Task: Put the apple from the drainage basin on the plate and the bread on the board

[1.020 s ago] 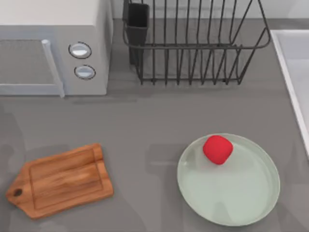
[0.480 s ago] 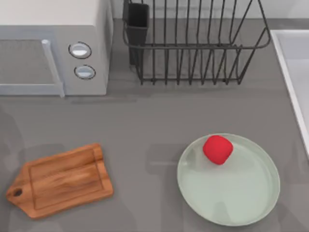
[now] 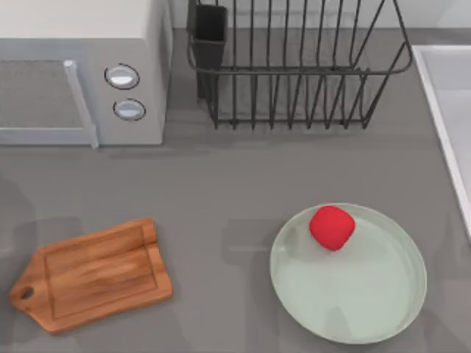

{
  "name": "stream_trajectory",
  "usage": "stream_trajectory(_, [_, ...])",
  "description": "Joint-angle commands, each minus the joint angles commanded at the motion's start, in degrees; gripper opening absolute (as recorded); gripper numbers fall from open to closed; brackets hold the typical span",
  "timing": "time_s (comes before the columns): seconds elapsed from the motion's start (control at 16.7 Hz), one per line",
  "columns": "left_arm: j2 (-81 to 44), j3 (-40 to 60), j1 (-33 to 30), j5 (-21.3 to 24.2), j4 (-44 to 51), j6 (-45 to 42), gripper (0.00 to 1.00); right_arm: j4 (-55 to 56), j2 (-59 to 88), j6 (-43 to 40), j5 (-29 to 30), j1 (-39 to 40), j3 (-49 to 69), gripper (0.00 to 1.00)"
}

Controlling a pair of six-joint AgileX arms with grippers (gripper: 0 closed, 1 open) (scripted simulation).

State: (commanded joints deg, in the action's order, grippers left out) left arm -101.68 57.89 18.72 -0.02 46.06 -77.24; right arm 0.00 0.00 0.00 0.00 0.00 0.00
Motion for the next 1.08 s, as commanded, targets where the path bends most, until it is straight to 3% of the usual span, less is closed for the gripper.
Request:
stream_trajectory(0.84, [-3.62,-3.74,0.17,0.01,-7.32,-0.16,1.00,0.00,0.00,0.00,0.00,0.00,0.00,1.00])
stream_trajectory(1.08, [-3.62,-3.74,0.17,0.01,-7.32,-0.16,0.70,0.00,0.00,0.00,0.00,0.00,0.00,1.00])
